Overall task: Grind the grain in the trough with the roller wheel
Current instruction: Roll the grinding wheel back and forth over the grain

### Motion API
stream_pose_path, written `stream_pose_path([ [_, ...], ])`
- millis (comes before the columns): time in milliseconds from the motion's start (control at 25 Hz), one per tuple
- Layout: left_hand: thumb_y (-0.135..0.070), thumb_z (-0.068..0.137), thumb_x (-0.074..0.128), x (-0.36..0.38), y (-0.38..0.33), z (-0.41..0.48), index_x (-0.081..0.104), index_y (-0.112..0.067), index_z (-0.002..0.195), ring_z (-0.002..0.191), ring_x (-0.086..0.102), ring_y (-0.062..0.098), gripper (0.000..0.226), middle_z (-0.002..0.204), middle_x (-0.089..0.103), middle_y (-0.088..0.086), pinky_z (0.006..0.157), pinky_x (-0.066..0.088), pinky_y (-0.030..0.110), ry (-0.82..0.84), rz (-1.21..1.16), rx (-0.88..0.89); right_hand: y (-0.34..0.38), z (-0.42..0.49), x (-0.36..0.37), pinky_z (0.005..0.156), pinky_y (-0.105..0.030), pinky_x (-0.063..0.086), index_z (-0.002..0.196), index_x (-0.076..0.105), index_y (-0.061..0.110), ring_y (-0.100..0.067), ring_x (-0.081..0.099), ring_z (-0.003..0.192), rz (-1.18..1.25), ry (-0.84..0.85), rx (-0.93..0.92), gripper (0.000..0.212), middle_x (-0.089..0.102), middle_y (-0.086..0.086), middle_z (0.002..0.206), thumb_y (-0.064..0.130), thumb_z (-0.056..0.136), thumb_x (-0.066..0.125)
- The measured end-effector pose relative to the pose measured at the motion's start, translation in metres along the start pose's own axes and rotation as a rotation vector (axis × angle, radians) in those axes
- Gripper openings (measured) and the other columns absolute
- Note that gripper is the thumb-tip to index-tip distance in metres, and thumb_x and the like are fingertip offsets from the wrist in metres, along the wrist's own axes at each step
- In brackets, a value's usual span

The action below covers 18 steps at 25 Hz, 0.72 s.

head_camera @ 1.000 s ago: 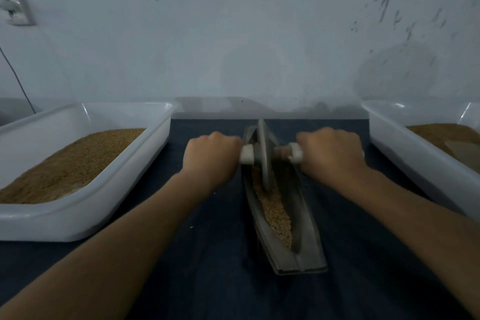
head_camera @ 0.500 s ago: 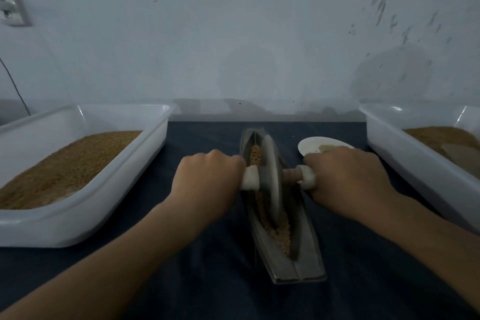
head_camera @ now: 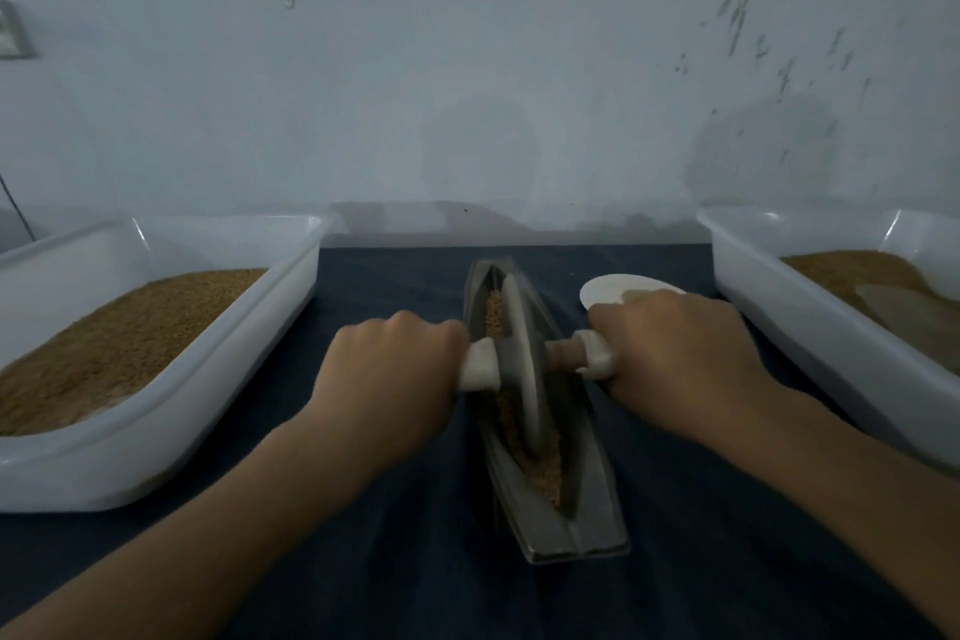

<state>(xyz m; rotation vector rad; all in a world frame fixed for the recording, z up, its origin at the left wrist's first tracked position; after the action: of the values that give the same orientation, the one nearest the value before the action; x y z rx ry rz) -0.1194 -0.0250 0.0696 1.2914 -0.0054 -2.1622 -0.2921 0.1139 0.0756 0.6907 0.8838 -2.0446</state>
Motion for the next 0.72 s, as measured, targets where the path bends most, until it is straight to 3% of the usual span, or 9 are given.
stream_pose_path([
  [80, -0.036, 0.053, 0.085, -0.011, 0.0, -0.003, 0.025, -0.031, 0.07, 0.045, 0.0, 0.005, 0.064, 0.057, 0.007, -0.013, 0.047, 0.003, 0.017, -0.059, -0.015, 0.016, 0.0, -0.004, -0.014, 0.049, -0.016, 0.005, 0.058, 0.037, 0.031, -0.005, 0.006, 0.048, -0.008, -0.055, -0.02, 0.042, 0.028, 0.011, 0.052, 0.036, 0.058, 0.079],
  [120, -0.036, 0.056, 0.085, -0.006, 0.001, 0.0, 0.026, -0.031, 0.07, 0.045, 0.003, 0.005, 0.06, 0.057, 0.009, -0.013, 0.045, 0.005, 0.018, -0.018, -0.009, -0.005, 0.001, -0.001, -0.011, 0.048, -0.017, 0.007, 0.059, 0.035, 0.03, -0.006, 0.01, 0.047, -0.015, -0.006, -0.006, 0.042, 0.031, 0.012, 0.054, 0.036, 0.06, 0.076],
  [200, -0.033, 0.077, 0.073, 0.013, 0.004, 0.013, 0.041, -0.029, 0.075, 0.046, 0.025, 0.01, 0.032, 0.061, 0.026, -0.01, 0.045, 0.024, 0.026, 0.057, -0.01, -0.072, 0.003, 0.015, 0.011, 0.046, -0.023, 0.016, 0.065, 0.032, 0.03, -0.011, 0.033, 0.05, 0.008, 0.14, 0.06, 0.042, 0.045, 0.01, 0.064, 0.039, 0.074, 0.071],
  [280, -0.028, 0.088, 0.062, 0.028, 0.012, 0.047, 0.058, -0.026, 0.094, 0.063, 0.047, 0.02, 0.007, 0.074, 0.044, -0.003, 0.057, 0.037, 0.035, 0.13, -0.012, -0.116, 0.003, 0.041, 0.032, 0.051, -0.028, 0.029, 0.073, 0.041, 0.03, -0.019, 0.05, 0.066, 0.083, 0.212, 0.133, 0.031, 0.058, 0.005, 0.08, 0.041, 0.085, 0.067],
  [400, -0.024, 0.09, 0.059, 0.03, 0.019, 0.071, 0.062, -0.025, 0.103, 0.078, 0.059, 0.027, 0.014, 0.085, 0.054, 0.001, 0.062, 0.039, 0.037, 0.209, -0.027, -0.135, 0.001, 0.064, 0.041, 0.062, -0.033, 0.043, 0.08, 0.047, 0.029, -0.025, 0.055, 0.076, 0.137, 0.279, 0.173, 0.022, 0.063, -0.001, 0.088, 0.039, 0.09, 0.064],
  [520, -0.028, 0.086, 0.062, 0.019, 0.011, 0.038, 0.057, -0.026, 0.092, 0.058, 0.042, 0.019, 0.008, 0.069, 0.037, -0.006, 0.053, 0.033, 0.033, 0.151, -0.029, -0.097, 0.0, 0.035, 0.025, 0.049, -0.026, 0.028, 0.072, 0.038, 0.03, -0.015, 0.044, 0.06, 0.092, 0.232, 0.111, 0.034, 0.048, 0.009, 0.072, 0.043, 0.086, 0.067],
  [640, -0.034, 0.058, 0.083, -0.012, -0.005, -0.005, 0.032, -0.027, 0.07, 0.044, 0.006, 0.009, 0.053, 0.056, 0.012, -0.01, 0.044, 0.008, 0.021, -0.049, 0.012, 0.023, 0.002, -0.011, -0.01, 0.047, -0.02, 0.014, 0.061, 0.025, 0.033, -0.012, 0.03, 0.046, 0.073, 0.08, 0.033, 0.045, 0.031, 0.012, 0.056, 0.043, 0.072, 0.067],
  [720, -0.03, 0.045, 0.088, -0.024, -0.008, -0.004, 0.028, -0.028, 0.069, 0.044, 0.0, 0.008, 0.065, 0.056, 0.005, -0.01, 0.046, 0.005, 0.016, -0.097, -0.001, 0.045, 0.0, -0.023, -0.017, 0.048, -0.02, 0.015, 0.059, 0.023, 0.037, -0.017, 0.032, 0.045, 0.126, 0.084, 0.047, 0.04, 0.029, 0.013, 0.055, 0.046, 0.067, 0.061],
])
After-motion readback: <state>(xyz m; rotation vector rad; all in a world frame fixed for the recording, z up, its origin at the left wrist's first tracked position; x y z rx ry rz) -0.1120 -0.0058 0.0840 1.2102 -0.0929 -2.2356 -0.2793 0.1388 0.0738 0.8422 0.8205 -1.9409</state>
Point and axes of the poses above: each hand's wrist, its own z-axis towards the middle knuckle, its own x-axis out of the palm, y = z × x, the point moved 5 cm from there along z, towards the middle knuckle
